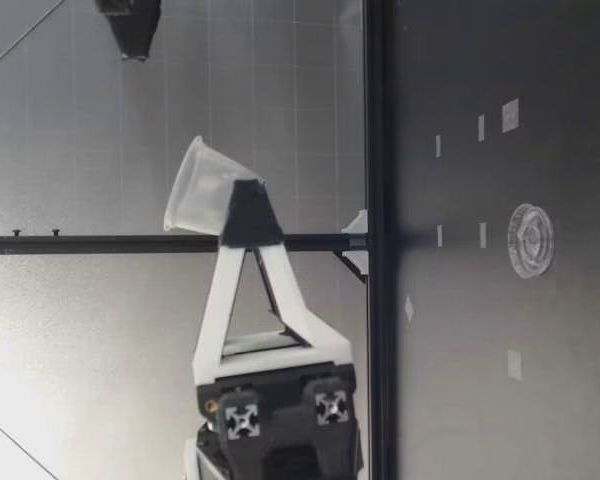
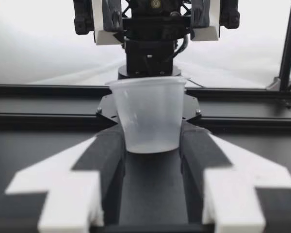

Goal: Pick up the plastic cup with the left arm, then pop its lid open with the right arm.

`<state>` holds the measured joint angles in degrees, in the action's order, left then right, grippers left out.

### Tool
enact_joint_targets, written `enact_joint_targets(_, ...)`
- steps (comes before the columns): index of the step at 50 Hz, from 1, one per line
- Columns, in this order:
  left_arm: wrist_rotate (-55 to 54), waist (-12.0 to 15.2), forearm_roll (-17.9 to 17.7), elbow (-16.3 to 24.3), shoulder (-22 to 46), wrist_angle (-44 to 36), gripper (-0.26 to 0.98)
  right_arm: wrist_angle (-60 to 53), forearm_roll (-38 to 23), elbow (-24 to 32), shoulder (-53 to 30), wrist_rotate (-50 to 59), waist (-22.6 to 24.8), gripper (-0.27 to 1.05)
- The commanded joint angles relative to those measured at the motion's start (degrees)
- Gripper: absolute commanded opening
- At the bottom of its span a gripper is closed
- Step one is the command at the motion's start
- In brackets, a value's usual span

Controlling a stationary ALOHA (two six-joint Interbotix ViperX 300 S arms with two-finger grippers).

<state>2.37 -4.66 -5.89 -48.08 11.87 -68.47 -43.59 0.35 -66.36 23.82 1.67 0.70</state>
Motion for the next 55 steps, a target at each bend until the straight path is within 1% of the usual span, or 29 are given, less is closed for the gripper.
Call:
enact_joint_targets(1,0.00,-0.09,0.09,0.62,-1.23,-0.35,0.11,-0.18,0.00,0.35,0.35,0.09,-0.26,0.73)
enact_joint_targets(55,0.09,-0.09,0.09,0.88,-0.35,-0.26,0.11,0.09,0.00,-0.44,0.53,0.00,-0.26,0.73)
